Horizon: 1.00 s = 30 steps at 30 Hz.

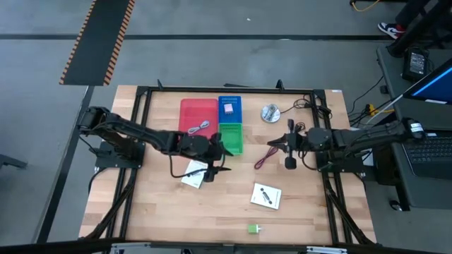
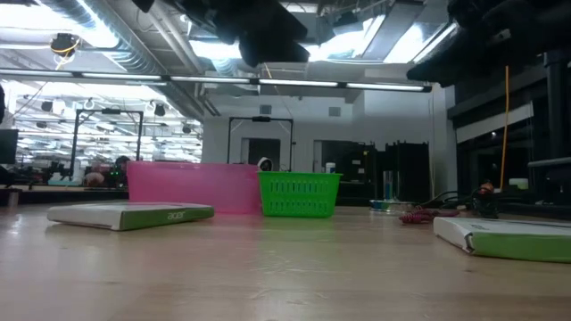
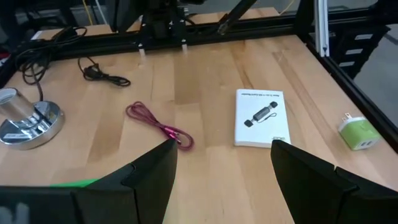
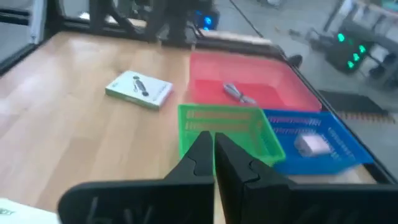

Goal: Pick and place items into bin
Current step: Put the right white card reader box into the green bin

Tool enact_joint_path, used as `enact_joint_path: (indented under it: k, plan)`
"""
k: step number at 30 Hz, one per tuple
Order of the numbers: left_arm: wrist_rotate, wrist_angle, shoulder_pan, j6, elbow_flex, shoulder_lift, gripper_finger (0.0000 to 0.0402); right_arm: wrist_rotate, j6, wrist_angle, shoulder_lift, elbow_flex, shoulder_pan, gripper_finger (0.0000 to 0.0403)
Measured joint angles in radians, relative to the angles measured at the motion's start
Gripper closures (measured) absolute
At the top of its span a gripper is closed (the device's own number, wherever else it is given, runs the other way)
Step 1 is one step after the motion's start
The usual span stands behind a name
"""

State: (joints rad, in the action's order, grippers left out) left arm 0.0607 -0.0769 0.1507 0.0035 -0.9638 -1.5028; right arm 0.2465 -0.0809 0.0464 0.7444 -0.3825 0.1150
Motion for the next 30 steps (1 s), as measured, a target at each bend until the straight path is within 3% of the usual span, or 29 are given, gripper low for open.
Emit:
enact_joint_path:
  k: [6, 19, 25, 30]
  plan:
    - [0.025, 0.004, 0.001, -0.009, 0.0, 0.0, 0.0149, 0.123, 0.207, -0.284, 0.06, -0.12, 0.106, 0.0403]
    - [0.023, 0.006, 0.013, 0.044, 0.0, 0.0, 0.0149, 0.127, 0.597, -0.68, 0.415, -0.448, 0.333, 0.0403]
    - [0.025, 0.021, 0.032, 0.061, 0.0, 0.0, 0.0153, 0.126, 0.754, -0.779, 0.487, -0.557, 0.445, 0.0403]
    - [0.025, 0.022, 0.047, 0.062, 0.0, 0.0, 0.0181, 0.127, 0.942, -0.888, 0.528, -0.606, 0.509, 0.0403]
